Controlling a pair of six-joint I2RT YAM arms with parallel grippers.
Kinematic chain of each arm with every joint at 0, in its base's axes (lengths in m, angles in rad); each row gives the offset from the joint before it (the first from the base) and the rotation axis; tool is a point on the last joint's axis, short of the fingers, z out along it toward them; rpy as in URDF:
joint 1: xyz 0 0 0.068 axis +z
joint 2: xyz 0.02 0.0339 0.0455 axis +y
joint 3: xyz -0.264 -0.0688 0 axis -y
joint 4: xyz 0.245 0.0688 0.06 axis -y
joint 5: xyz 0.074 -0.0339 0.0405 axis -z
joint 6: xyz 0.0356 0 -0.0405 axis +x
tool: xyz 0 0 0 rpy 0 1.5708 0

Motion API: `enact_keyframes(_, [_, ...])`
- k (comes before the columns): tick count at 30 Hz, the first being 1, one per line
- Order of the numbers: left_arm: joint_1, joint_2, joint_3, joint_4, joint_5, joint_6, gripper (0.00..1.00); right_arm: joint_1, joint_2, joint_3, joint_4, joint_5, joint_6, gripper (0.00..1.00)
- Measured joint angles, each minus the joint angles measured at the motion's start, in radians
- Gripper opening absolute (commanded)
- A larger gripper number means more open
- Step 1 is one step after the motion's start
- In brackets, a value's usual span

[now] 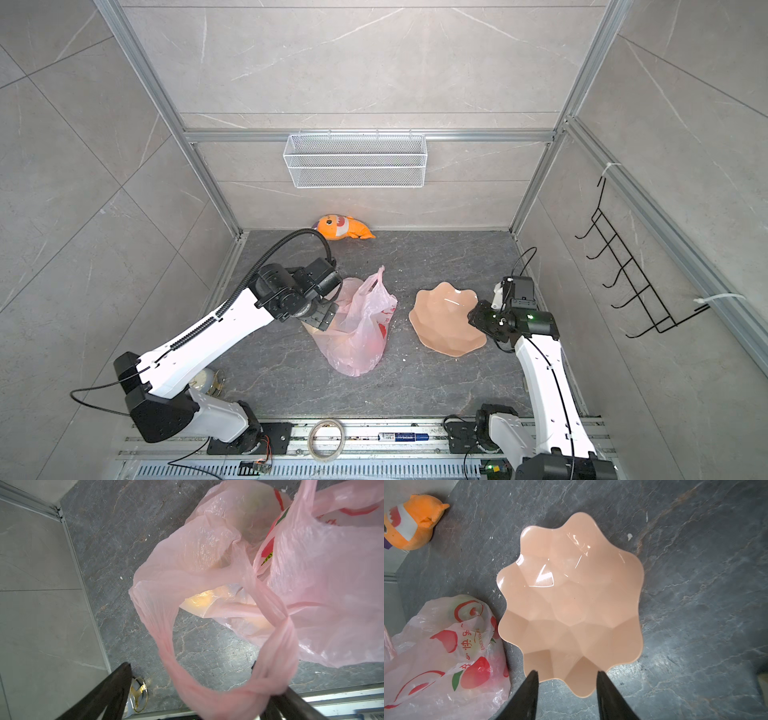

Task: Take fruits out of the plastic bag
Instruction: Place the plate at the middle-right of the table, then rotate the plastic bag at the center of the table.

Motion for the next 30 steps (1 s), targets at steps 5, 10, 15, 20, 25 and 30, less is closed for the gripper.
enact_keyframes(5, [0.0,-0.002,-0.024,0.009,0.0,0.048,0.81,0.02,0.029,0.021,0.006,-0.01,-0.006,0.47])
enact_keyframes(10, [0.004,0.02,-0.026,0.05,-0.023,0.1,0.54,0.077,0.069,0.069,0.023,-0.013,-0.01,0.46])
enact_keyframes(15, [0.039,0.117,-0.02,0.119,-0.053,0.134,0.26,0.174,0.1,0.131,0.028,-0.001,-0.01,0.44])
enact_keyframes(20, [0.132,0.156,-0.01,0.206,-0.076,0.124,0.0,0.298,0.122,0.203,0.039,0.015,0.002,0.45])
enact_keyframes(25, [0.267,0.155,0.064,0.263,-0.085,0.062,0.0,0.483,0.154,0.254,0.062,0.067,0.056,0.48])
enact_keyframes(30, [0.296,0.155,0.112,0.278,-0.096,0.029,0.0,0.734,0.208,0.327,0.063,0.219,0.167,0.54])
